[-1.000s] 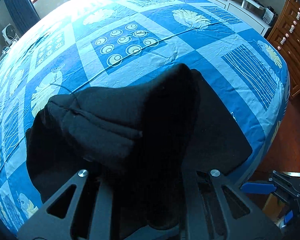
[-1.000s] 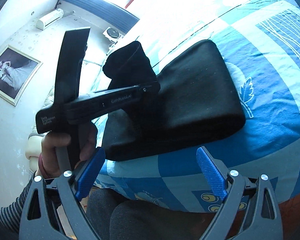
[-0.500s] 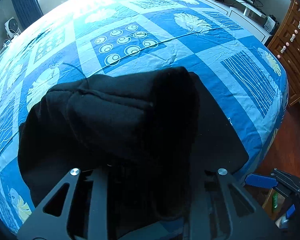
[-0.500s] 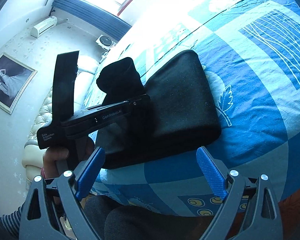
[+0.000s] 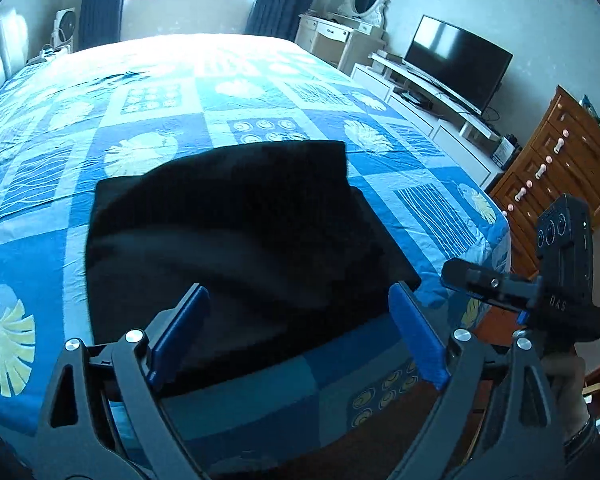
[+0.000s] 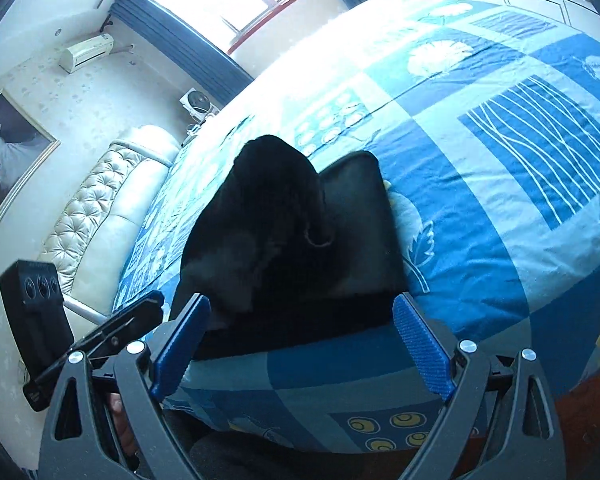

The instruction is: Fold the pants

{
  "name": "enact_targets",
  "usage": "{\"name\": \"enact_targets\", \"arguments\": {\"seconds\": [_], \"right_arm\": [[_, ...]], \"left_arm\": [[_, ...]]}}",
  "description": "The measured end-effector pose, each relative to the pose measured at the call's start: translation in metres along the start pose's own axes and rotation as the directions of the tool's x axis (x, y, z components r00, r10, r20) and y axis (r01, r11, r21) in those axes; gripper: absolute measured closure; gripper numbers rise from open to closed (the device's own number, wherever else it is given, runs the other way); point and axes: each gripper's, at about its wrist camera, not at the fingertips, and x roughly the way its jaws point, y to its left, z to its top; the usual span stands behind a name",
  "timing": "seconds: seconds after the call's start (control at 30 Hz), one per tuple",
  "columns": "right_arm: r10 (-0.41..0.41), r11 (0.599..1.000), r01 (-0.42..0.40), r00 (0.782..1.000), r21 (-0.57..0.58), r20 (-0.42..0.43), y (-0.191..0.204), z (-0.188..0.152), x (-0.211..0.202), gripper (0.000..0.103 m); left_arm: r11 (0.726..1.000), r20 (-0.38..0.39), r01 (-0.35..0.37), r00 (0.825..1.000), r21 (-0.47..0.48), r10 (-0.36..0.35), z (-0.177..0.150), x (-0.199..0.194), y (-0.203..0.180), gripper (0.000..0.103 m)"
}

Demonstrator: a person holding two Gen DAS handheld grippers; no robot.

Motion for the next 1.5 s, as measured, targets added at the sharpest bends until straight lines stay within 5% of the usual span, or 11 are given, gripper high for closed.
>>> {"name": "enact_targets", "arguments": {"seconds": [0.2, 0.37, 0.43, 0.5, 0.67, 0.83, 1.07, 1.27, 1.33, 1.43, 1.5], "right_arm": [[0.06, 0.998, -0.061, 0.995, -0.012, -0.084, 0.008, 0.047, 0.052, 0.01], [-0.006, 0.998, -0.007, 0.974, -0.056, -0.227, 0.015, 0.055, 0.109, 0.013], [-0.061, 0.993, 0.032, 0.962, -0.111, -0.264, 0.023, 0.048, 0.124, 0.028], [-0.128, 0.983, 0.085, 0.955, -0.165, -0.268, 0.031, 0.042, 0.129, 0.072], [-0.076, 0.989, 0.045, 0.973, -0.141, -0.22, 0.039, 0.05, 0.101, 0.087], [-0.083, 0.984, 0.059, 0.988, -0.171, -0.133, 0.038, 0.061, 0.059, 0.088], [-0.164, 0.986, 0.155, 0.972, -0.065, -0.167, -0.022, 0.054, 0.069, 0.088], [-0.054, 0.995, 0.068, 0.984, 0.072, -0.172, -0.05, 0.047, 0.078, 0.085], [-0.005, 0.993, 0.022, 0.989, 0.117, -0.148, -0.054, 0.05, 0.065, 0.078], [0.022, 0.988, -0.012, 0.998, 0.157, -0.065, -0.061, 0.053, 0.038, 0.036], [0.063, 0.983, -0.048, 0.995, 0.175, -0.08, -0.067, 0.053, 0.036, 0.032]], "left_arm": [[0.991, -0.005, -0.059, 0.998, -0.122, 0.059, -0.007, -0.018, 0.09, 0.011], [0.968, -0.025, -0.054, 0.998, -0.244, 0.049, -0.02, -0.023, 0.143, 0.011], [0.962, -0.038, -0.056, 0.998, -0.268, 0.048, -0.028, -0.022, 0.153, 0.011], [0.959, -0.049, -0.055, 0.998, -0.279, 0.043, -0.035, -0.019, 0.158, 0.011], [0.955, -0.069, -0.016, 0.998, -0.295, -0.004, -0.041, -0.014, 0.163, 0.011], [0.944, -0.055, 0.03, 0.997, -0.327, -0.051, -0.037, -0.014, 0.164, 0.011], [0.953, -0.088, 0.033, 0.994, -0.302, -0.063, -0.03, 0.009, 0.152, 0.011], [0.934, -0.117, 0.06, 0.987, -0.352, -0.108, -0.03, 0.027, 0.157, 0.011], [0.923, -0.121, 0.087, 0.983, -0.374, -0.141, -0.032, 0.03, 0.161, 0.011], [0.908, -0.121, 0.141, 0.972, -0.395, -0.203, -0.031, 0.035, 0.169, 0.011], [0.896, -0.138, 0.178, 0.958, -0.408, -0.253, -0.032, 0.043, 0.171, 0.011]]}}
